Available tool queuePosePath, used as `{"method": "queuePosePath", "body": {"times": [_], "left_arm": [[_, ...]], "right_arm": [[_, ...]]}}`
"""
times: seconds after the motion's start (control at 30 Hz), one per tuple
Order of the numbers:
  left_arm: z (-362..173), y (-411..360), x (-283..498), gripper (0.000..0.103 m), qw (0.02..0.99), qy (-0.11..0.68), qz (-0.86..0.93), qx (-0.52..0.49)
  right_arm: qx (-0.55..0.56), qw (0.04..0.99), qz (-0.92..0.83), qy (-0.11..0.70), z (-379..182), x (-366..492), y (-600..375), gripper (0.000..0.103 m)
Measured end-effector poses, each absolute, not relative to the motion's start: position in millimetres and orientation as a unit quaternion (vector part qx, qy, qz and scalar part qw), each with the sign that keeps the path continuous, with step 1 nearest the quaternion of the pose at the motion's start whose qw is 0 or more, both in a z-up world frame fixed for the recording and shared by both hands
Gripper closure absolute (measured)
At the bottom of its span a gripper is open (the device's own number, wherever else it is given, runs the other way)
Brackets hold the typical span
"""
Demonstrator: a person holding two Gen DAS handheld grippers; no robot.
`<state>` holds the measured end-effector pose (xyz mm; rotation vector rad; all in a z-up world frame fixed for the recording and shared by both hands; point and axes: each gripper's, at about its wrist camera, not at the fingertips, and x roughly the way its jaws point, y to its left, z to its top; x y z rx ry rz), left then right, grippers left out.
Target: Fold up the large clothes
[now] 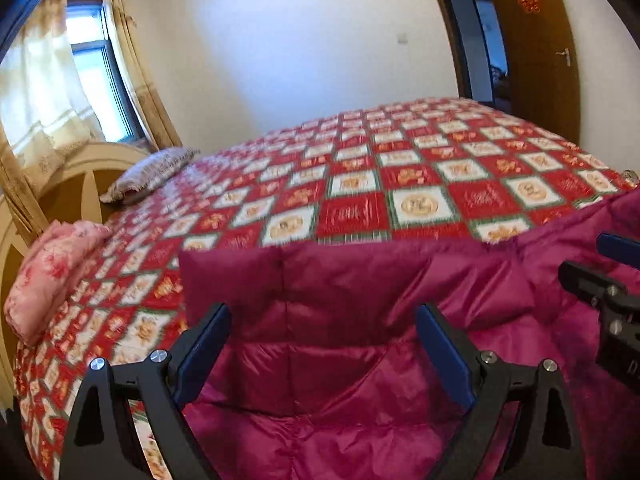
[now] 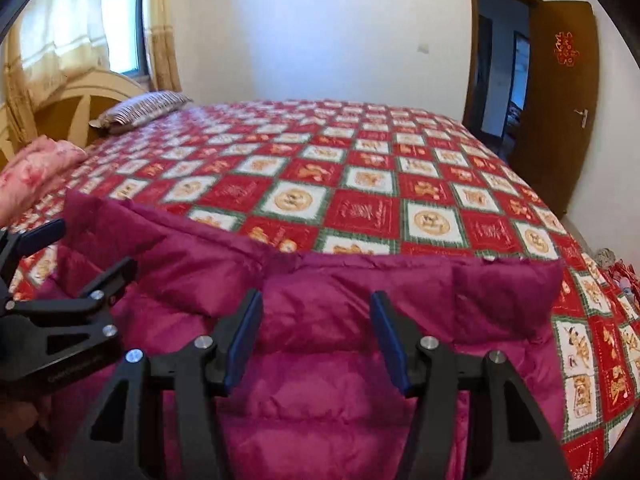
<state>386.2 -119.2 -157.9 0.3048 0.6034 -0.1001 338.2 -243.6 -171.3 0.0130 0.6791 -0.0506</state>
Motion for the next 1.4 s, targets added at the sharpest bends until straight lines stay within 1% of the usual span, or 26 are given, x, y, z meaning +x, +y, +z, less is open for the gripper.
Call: {"method": "queuePosePath", "body": {"times": [0.17,0.43,0.9,1.4], "left_arm": [[-180,-112,401,0.009,0.938,0.322,-0.05,0.122],[-192,-114,410,0.009,0.936,0.329,-0.052,0.116],[-200,-116,416,0.009,0.932,0.338,-0.051,0.12],[-207,-113,424,0.008,0.924,0.361,-0.054,0.114]], "right_arm": [[0.034,0.934,-0.029,0.353,-193,350,-259,0.044],[0.045,0.933,-0.024,0.356,-202,354,-259,0.044],[0.045,0.924,-0.025,0.378,-214,362,-259,0.043],[0.02,0.914,-0.036,0.403,-222,372,-252,0.043]]}}
